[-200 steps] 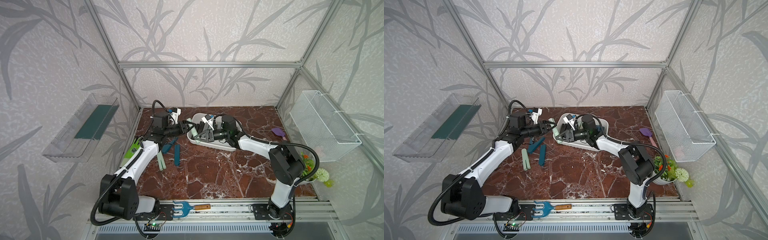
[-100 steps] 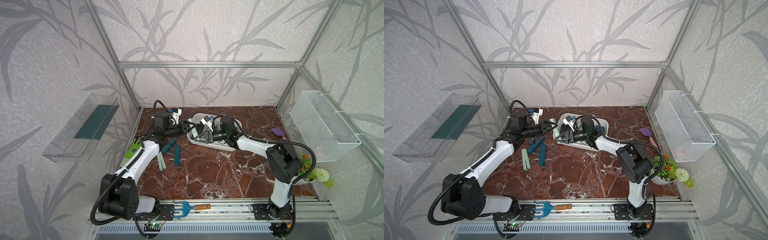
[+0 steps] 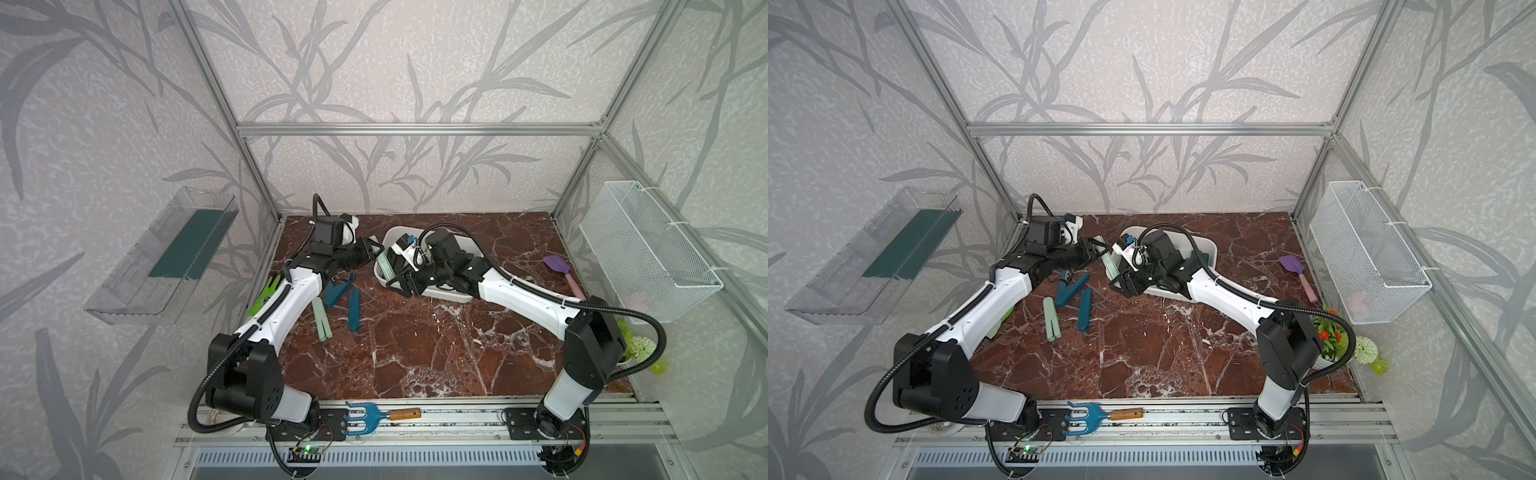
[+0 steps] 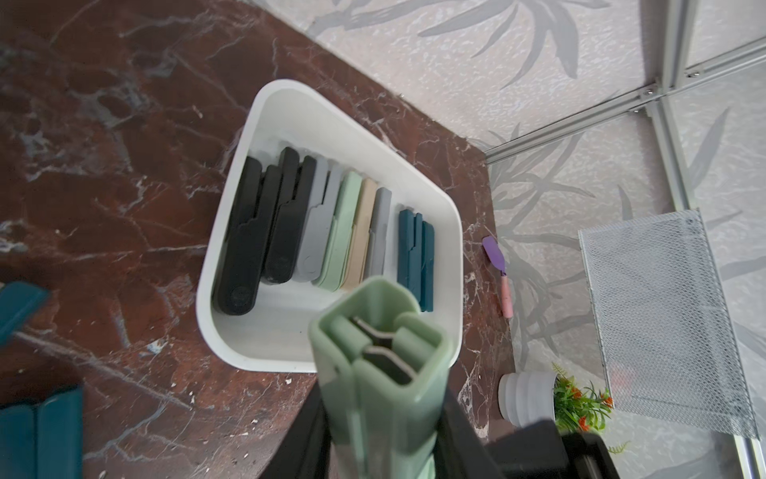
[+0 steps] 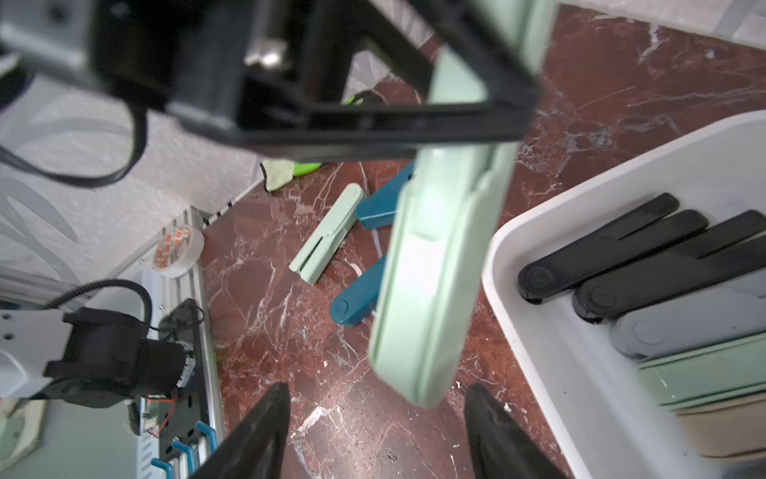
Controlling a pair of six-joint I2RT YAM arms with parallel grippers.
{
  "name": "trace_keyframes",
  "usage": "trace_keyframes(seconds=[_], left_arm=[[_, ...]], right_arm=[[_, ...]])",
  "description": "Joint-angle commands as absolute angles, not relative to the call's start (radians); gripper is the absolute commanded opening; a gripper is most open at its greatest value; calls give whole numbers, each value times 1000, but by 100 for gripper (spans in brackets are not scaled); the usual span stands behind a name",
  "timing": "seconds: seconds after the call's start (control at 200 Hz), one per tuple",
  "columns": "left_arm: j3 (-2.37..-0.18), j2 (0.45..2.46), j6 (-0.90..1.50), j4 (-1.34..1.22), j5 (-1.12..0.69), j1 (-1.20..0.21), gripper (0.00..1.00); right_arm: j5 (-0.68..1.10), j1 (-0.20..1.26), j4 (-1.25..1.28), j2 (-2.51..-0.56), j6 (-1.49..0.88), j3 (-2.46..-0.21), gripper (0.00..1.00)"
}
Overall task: Put the pruning pliers into the storage box
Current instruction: Place the pruning pliers in the storage box.
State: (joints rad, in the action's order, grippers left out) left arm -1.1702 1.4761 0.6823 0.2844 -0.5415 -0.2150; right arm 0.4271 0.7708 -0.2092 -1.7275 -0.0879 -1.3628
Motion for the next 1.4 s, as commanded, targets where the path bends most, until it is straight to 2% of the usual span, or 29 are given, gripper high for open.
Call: trace_keyframes(seconds=[0.0,0.135,0.435,0.51,0.71,0.82,0.93,1.025,1.145,1.205,1.394], left_arm=[[-1202,1495,721,342,-510,-236,0],[-1214,1493,736,352,-525,-244,0],[-1235,1480,747,374,-558,-247,0],[-1233,1482,747,377,-558,-248,0],[-1227,1492,749,370,-561,-250,0],[-1224,1497,750,367,-563,-251,0],[-1229,1498,747,370,-557,-250,13],[-1232,1499,747,370,-555,-250,18],[-1228,1507,750,367,-560,-250,17],[-1227,1508,750,366,-564,-250,16],[-1225,1503,744,374,-565,-250,13]], right_arm=[[260,810,-277,-1756,7,-1398,64],[202,830,-237,-1788,15,-1413,58],[136,830,-177,-1829,18,-1437,51],[133,830,-163,-1830,12,-1440,45],[133,831,-149,-1829,-6,-1443,15],[135,831,-144,-1825,-14,-1440,10],[138,831,-136,-1818,-16,-1436,5],[143,831,-125,-1809,-23,-1430,7],[149,831,-104,-1808,-32,-1429,34],[159,830,-96,-1811,-35,-1431,43],[172,830,-97,-1828,-22,-1452,47]])
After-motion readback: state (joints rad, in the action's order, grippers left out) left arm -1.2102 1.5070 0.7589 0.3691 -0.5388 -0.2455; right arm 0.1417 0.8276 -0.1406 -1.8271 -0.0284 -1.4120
